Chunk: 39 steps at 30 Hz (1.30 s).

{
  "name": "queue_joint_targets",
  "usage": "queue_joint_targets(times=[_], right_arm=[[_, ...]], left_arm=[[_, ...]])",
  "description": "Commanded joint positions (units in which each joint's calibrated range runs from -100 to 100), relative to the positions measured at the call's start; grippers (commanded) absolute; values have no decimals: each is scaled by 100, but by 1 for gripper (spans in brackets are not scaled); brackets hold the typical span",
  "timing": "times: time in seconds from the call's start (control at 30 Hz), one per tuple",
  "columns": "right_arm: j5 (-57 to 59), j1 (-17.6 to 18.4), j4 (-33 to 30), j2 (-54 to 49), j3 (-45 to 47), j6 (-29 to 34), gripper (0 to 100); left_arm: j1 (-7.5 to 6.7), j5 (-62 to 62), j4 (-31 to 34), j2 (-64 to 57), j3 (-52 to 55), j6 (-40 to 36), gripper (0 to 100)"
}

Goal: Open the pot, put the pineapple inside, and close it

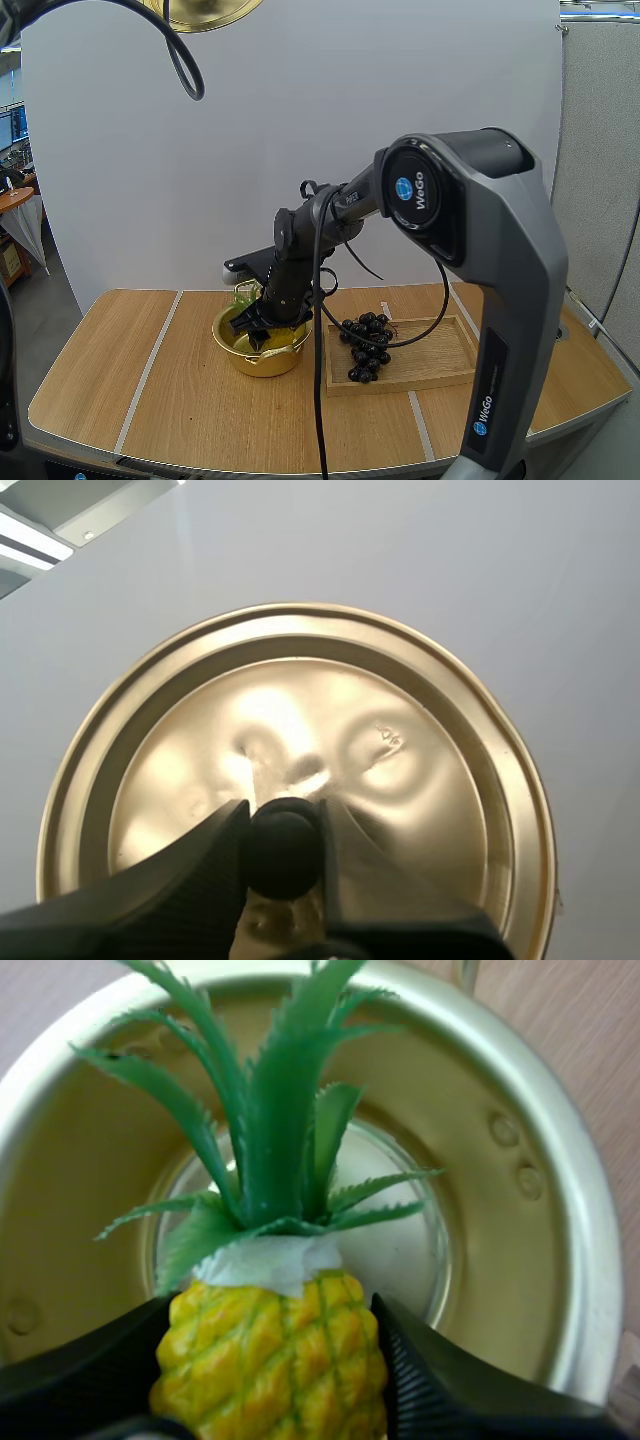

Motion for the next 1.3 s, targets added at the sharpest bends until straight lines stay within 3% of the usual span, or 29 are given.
queue_joint_targets(times=[0.0,0.23,0.27,0.33,0.43,0.8,1.27], right_arm=[[-80,8,-70,135,-46,4,0],[0,8,-36,139,-46,4,1],[6,8,-36,139,-46,4,10],[6,8,-36,139,-46,4,39],[6,8,-163,139,-46,95,98],[291,8,-20,-305,-46,193,100],[2154,8,-30,-3633,-46,309,100]], left_arm=[[-16,-191,50,-27,-48,-61,0],[-16,-191,50,-27,-48,-61,0],[-16,-191,50,-27,-48,-61,0],[-16,-191,50,-27,-48,-61,0],[-16,-191,50,-27,-48,-61,0],[-16,-191,50,-27,-48,-61,0],[-16,-191,50,-27,-48,-61,0]])
